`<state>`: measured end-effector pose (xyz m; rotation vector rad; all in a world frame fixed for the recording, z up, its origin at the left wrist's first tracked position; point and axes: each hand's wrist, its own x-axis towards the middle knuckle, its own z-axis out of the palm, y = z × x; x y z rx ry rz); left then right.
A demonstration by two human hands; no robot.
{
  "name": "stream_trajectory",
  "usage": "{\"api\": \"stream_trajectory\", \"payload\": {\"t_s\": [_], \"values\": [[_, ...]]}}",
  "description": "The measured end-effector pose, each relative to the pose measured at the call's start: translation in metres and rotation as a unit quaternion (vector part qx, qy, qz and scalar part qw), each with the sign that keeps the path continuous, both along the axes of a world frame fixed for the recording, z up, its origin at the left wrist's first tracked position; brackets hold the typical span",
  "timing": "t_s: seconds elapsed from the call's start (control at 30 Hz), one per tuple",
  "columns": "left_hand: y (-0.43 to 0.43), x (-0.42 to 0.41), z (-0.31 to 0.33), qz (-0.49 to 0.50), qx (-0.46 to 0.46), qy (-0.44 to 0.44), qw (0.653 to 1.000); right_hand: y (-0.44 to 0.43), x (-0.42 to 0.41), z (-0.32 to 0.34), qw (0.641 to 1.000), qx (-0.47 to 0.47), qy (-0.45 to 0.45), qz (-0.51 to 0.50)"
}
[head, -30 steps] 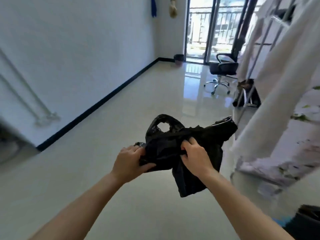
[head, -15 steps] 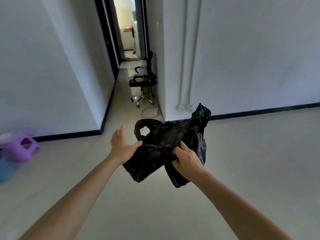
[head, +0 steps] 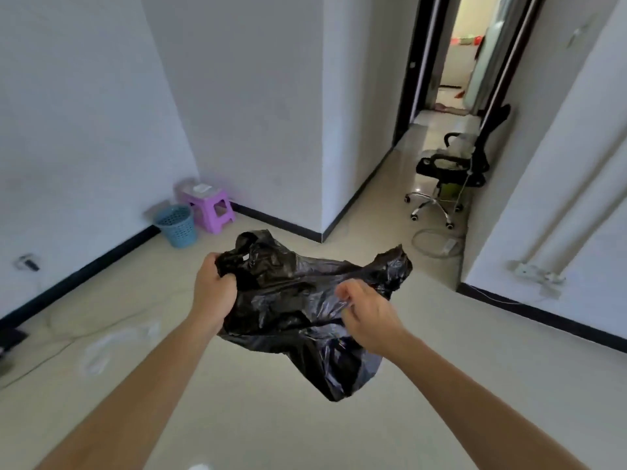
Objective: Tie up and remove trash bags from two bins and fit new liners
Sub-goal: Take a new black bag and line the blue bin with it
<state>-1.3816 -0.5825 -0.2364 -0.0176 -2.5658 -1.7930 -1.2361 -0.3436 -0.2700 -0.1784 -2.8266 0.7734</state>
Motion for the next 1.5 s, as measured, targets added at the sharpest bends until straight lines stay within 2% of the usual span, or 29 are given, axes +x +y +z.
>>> {"api": "stream_trajectory", "payload": {"t_s": [0.03, 0.1, 0.13, 0.17, 0.23, 0.27, 0.33, 0.4, 0.47, 0.6, 0.67, 0.77, 0.8, 0.87, 0.93, 0.97, 1.07, 1.1, 1.13, 1.2, 1.27, 1.3, 1.4, 1.43, 1.5], "values": [[-0.016, -0.014, -0.001, 0.043, 0.007, 0.006, 0.999, -0.008, -0.036, 0.000, 0.999, -0.005, 0.037, -0.011], [-0.027, -0.012, -0.002, 0.048, 0.019, 0.018, 0.998, -0.015, -0.056, 0.011, 0.985, -0.010, 0.153, -0.073], [-0.038, -0.021, -0.004, 0.063, 0.028, 0.023, 0.997, -0.023, -0.080, 0.015, 0.979, -0.007, 0.191, -0.077], [-0.051, -0.037, -0.006, 0.085, 0.038, 0.029, 0.995, -0.032, -0.109, 0.016, 0.981, -0.001, 0.188, -0.054], [-0.075, -0.072, -0.008, 0.126, 0.039, 0.031, 0.991, -0.051, -0.167, 0.012, 0.997, -0.005, 0.053, 0.061], [-0.089, -0.092, -0.011, 0.141, 0.038, 0.033, 0.989, -0.064, -0.193, 0.010, 0.991, -0.017, -0.050, 0.127], [-0.112, -0.135, -0.017, 0.161, 0.037, 0.032, 0.986, -0.093, -0.238, -0.001, 0.952, -0.064, -0.217, 0.204], [-0.135, -0.177, -0.023, 0.174, 0.047, 0.025, 0.983, -0.122, -0.276, -0.015, 0.928, -0.081, -0.278, 0.233], [-0.157, -0.219, -0.024, 0.189, 0.062, 0.006, 0.980, -0.146, -0.312, -0.022, 0.914, -0.100, -0.301, 0.252], [-0.191, -0.301, -0.012, 0.189, 0.075, 0.000, 0.979, -0.173, -0.385, -0.016, 0.883, -0.201, -0.338, 0.254], [-0.200, -0.341, -0.008, 0.183, 0.087, -0.018, 0.979, -0.175, -0.419, -0.013, 0.895, -0.146, -0.325, 0.269], [-0.199, -0.396, -0.006, 0.130, 0.095, -0.055, 0.985, -0.170, -0.474, -0.023, 0.928, -0.076, -0.261, 0.254], [-0.196, -0.414, -0.007, 0.114, 0.043, -0.032, 0.992, -0.168, -0.493, -0.026, 0.942, -0.063, -0.234, 0.233], [-0.189, -0.449, -0.012, 0.099, -0.128, 0.053, 0.985, -0.165, -0.533, -0.030, 0.967, -0.034, -0.173, 0.184], [-0.178, -0.483, -0.014, 0.068, -0.265, 0.156, 0.949, -0.161, -0.581, -0.035, 0.982, -0.009, -0.113, 0.153], [-0.172, -0.503, -0.014, 0.040, -0.326, 0.219, 0.919, -0.158, -0.607, -0.037, 0.985, 0.000, -0.084, 0.150], [-0.156, -0.575, -0.014, -0.059, -0.515, 0.361, 0.775, -0.151, -0.686, -0.036, 0.983, 0.018, -0.019, 0.181], [-0.150, -0.602, -0.012, -0.084, -0.561, 0.365, 0.738, -0.147, -0.713, -0.034, 0.980, 0.023, -0.004, 0.197], [-0.144, -0.630, -0.007, -0.104, -0.603, 0.335, 0.716, -0.144, -0.740, -0.031, 0.977, 0.026, 0.006, 0.212], [-0.133, -0.681, -0.003, -0.145, -0.671, 0.230, 0.690, -0.136, -0.793, -0.022, 0.971, 0.030, 0.018, 0.237], [-0.126, -0.724, 0.001, -0.161, -0.679, 0.159, 0.699, -0.130, -0.844, -0.012, 0.963, 0.045, 0.023, 0.265], [-0.127, -0.746, 0.003, -0.155, -0.667, 0.137, 0.716, -0.129, -0.870, -0.007, 0.959, 0.051, 0.026, 0.278], [-0.147, -0.801, -0.007, -0.088, -0.583, 0.155, 0.793, -0.134, -0.943, 0.001, 0.947, 0.062, 0.028, 0.315], [-0.155, -0.815, -0.013, -0.078, -0.562, 0.155, 0.809, -0.140, -0.964, 0.001, 0.941, 0.068, 0.025, 0.330], [-0.170, -0.847, -0.024, -0.090, -0.563, 0.139, 0.810, -0.157, -1.005, -0.003, 0.929, 0.089, 0.016, 0.359]]}}
